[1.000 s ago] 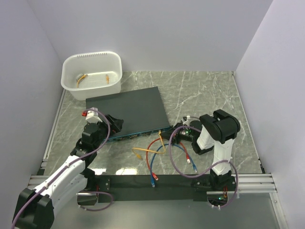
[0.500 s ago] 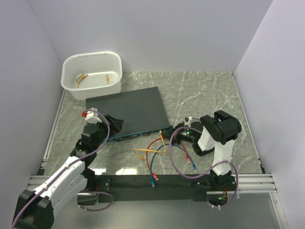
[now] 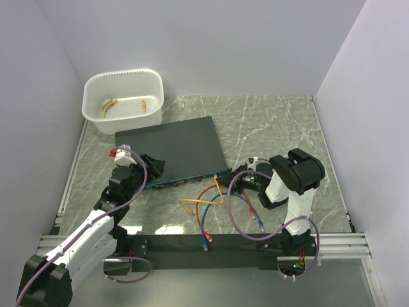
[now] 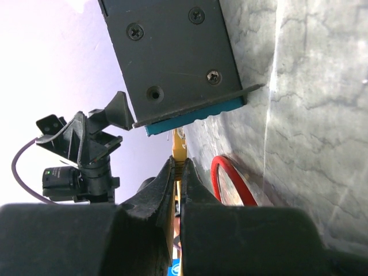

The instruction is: Insert the plug into the switch port

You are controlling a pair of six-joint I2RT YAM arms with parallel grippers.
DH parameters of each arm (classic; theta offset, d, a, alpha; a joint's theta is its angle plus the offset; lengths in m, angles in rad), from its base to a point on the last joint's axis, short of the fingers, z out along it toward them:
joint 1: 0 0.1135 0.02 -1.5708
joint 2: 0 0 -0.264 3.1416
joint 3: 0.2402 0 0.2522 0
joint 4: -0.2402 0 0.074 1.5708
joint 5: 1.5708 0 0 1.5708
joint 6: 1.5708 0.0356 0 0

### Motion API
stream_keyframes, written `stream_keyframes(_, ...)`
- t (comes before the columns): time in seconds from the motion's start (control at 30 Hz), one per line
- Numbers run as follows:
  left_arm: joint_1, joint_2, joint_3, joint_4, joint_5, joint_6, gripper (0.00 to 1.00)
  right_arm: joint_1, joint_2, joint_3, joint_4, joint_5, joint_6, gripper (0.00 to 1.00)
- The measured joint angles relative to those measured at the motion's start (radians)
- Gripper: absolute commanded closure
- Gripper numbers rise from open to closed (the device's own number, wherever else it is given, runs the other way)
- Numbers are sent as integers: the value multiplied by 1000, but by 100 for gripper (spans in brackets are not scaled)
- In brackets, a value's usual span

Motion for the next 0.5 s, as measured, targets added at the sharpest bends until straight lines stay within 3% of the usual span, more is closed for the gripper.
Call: stream_keyframes(0.5,0,0,-8,0,-3,0,4,10,-3,13,-16,-6,7,100)
